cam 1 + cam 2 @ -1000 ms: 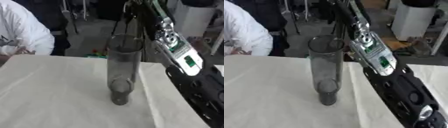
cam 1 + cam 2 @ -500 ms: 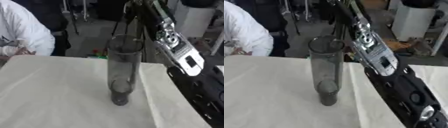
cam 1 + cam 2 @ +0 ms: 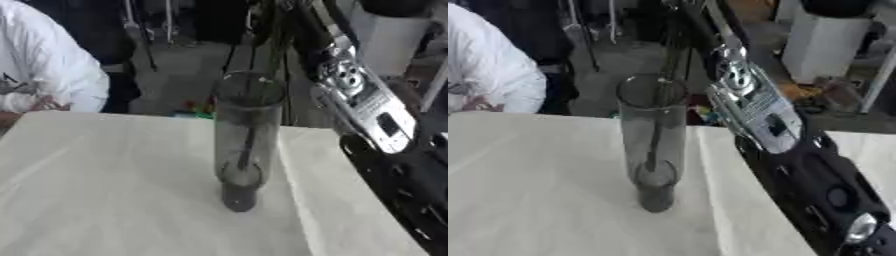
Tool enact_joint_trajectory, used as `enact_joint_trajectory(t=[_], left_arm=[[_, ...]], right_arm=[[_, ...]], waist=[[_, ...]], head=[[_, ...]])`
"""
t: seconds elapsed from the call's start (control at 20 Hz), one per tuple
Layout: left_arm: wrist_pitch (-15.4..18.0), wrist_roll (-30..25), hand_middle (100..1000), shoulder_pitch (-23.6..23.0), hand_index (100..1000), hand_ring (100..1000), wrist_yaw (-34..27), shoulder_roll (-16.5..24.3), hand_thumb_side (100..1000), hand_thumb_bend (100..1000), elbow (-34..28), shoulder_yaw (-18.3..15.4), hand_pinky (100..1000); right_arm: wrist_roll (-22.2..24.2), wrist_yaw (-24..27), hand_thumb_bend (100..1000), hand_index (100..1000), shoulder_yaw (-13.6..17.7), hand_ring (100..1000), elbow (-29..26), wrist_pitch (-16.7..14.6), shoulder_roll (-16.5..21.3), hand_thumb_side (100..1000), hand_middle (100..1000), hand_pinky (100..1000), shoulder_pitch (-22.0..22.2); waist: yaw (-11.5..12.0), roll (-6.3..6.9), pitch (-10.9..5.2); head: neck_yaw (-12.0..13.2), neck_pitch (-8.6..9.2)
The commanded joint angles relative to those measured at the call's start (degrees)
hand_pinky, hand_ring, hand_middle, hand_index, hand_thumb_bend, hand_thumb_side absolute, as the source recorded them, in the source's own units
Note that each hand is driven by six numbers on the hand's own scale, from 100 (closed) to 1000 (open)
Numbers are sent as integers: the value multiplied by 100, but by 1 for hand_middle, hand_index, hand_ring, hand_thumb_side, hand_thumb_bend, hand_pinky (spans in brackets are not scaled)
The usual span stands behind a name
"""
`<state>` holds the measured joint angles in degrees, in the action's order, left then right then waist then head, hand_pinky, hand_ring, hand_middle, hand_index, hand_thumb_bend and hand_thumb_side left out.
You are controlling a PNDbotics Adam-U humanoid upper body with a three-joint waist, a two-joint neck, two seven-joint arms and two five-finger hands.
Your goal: Arrange flowers into the vase.
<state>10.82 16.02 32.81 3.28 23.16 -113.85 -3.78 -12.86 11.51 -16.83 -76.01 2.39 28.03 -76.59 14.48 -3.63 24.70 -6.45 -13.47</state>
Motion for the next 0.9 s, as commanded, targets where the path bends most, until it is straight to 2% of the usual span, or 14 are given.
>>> enact_joint_trajectory(t=[0.05,0.6,0.9], left_arm=[[5,25,885,49,953,885,-13,73,1000,100,-74,-62,801],[7,33,885,54,951,890,-13,44,1000,100,-74,-73,801],[14,55,885,52,951,889,-7,45,1000,100,-74,-80,802]], right_arm=[[87,-151,169,375,19,452,-127,-33,157,764,260,416,-101],[297,-460,163,385,-22,460,87,-24,7,776,268,428,-148],[451,-719,168,452,-90,499,42,-124,98,806,329,502,-98]], waist=[[-10,66,-199],[-33,86,-194],[-54,59,-200]], head=[[22,36],[19,25],[33,41]])
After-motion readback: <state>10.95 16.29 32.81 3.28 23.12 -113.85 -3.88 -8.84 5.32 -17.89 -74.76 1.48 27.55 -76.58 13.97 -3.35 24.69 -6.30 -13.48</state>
